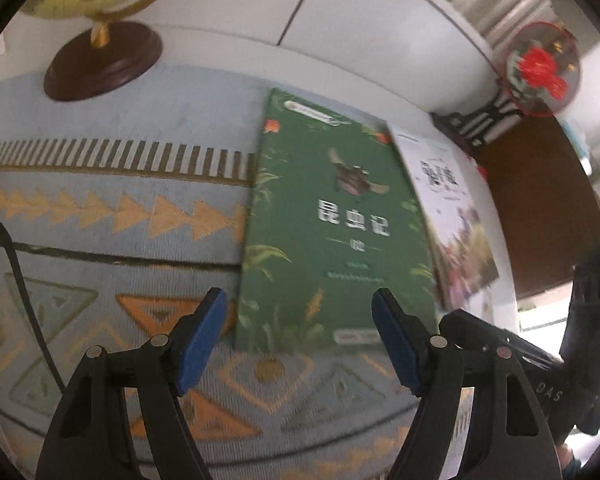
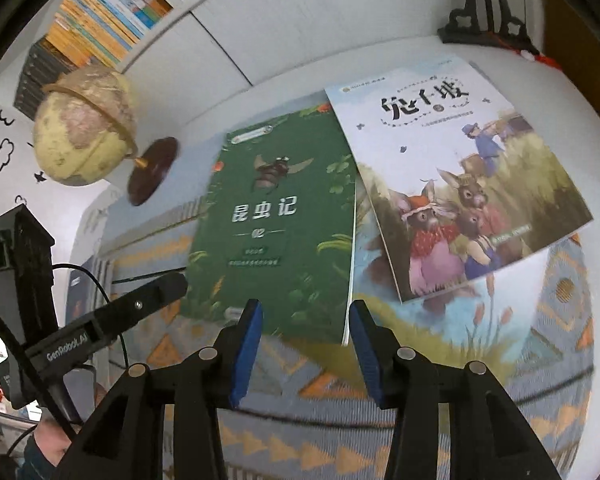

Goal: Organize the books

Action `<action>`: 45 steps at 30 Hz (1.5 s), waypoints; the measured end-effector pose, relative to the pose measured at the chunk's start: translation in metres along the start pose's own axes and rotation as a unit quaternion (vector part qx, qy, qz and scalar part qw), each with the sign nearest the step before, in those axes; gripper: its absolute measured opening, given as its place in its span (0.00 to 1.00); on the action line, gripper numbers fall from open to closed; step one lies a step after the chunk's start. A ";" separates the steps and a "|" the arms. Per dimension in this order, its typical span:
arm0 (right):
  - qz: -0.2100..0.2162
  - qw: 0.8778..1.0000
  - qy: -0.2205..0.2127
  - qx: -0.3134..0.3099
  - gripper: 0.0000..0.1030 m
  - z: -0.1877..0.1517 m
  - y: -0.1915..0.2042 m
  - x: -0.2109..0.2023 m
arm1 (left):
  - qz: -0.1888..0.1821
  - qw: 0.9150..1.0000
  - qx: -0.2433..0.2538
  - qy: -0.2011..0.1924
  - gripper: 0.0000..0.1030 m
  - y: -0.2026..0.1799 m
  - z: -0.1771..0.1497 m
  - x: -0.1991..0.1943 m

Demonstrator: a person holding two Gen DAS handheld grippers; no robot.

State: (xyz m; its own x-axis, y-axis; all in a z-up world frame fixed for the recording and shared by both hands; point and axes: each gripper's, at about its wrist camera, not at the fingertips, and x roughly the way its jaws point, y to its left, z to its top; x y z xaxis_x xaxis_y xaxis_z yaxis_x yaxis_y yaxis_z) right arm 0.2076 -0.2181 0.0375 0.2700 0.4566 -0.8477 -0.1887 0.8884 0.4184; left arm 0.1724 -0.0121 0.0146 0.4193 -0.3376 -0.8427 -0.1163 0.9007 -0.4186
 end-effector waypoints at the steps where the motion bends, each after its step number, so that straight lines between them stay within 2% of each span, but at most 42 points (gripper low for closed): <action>1: -0.007 1.000 0.004 0.005 0.42 0.003 -0.002 0.006 | -0.001 1.000 -0.002 0.004 0.71 0.002 0.002 0.004; 3: -0.012 1.000 0.008 0.012 0.42 0.005 -0.006 0.014 | -0.001 1.000 -0.001 0.014 0.71 0.002 0.001 0.012; 6: 0.000 1.000 0.008 0.018 0.41 0.006 -0.008 0.023 | -0.004 1.000 0.013 0.006 0.73 -0.003 0.001 0.013; 12: -0.011 1.000 0.008 -0.014 0.43 0.005 -0.001 0.024 | -0.003 0.999 0.034 0.006 0.75 -0.009 -0.006 0.011; 17: 0.013 0.999 0.026 -0.046 0.44 -0.011 0.001 0.021 | 0.023 0.995 0.092 0.019 0.76 -0.022 -0.032 -0.004; 20: 0.017 0.996 0.043 -0.078 0.51 -0.034 0.010 0.015 | 0.018 0.997 0.077 0.025 0.76 -0.015 -0.064 -0.023; 23: 0.028 0.992 0.072 -0.104 0.51 -0.063 0.019 0.010 | 0.030 0.997 0.060 0.023 0.76 -0.008 -0.099 -0.041; 26: 0.031 0.986 0.090 -0.136 0.52 -0.100 0.027 0.002 | 0.022 0.999 0.021 0.020 0.76 -0.001 -0.141 -0.065; 31: 0.028 0.975 0.127 -0.181 0.52 -0.152 0.039 -0.014 | 0.018 1.000 0.001 0.021 0.76 0.007 -0.183 -0.086; 32: 0.030 0.975 0.129 -0.178 0.52 -0.156 0.038 -0.016 | 0.015 1.000 -0.006 0.021 0.76 0.011 -0.187 -0.087; 34: 0.026 0.979 0.126 -0.157 0.51 -0.160 0.035 -0.019 | 0.036 0.999 -0.011 0.005 0.76 0.019 -0.191 -0.091; 36: 0.001 0.986 0.107 -0.129 0.51 -0.160 0.029 -0.023 | 0.053 0.998 -0.012 0.012 0.76 0.023 -0.191 -0.085; 37: -0.005 0.988 0.099 -0.121 0.51 -0.157 0.030 -0.023 | 0.039 0.999 -0.019 0.022 0.75 0.027 -0.192 -0.081; 40: -0.019 0.991 0.082 -0.104 0.51 -0.153 0.032 -0.018 | 0.012 1.000 -0.016 0.014 0.76 0.029 -0.195 -0.081; 45: -0.052 0.993 0.073 -0.077 0.52 -0.151 0.047 -0.010 | 0.020 1.000 0.011 0.002 0.79 0.023 -0.203 -0.081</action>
State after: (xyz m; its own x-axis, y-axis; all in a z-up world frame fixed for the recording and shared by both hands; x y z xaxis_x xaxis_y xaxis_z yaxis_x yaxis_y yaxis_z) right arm 0.0534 -0.1878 0.0170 0.1578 0.3416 -0.9265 -0.3130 0.9072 0.2812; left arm -0.0469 -0.0195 0.0041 0.4119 -0.3028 -0.8595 -0.1119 0.9192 -0.3775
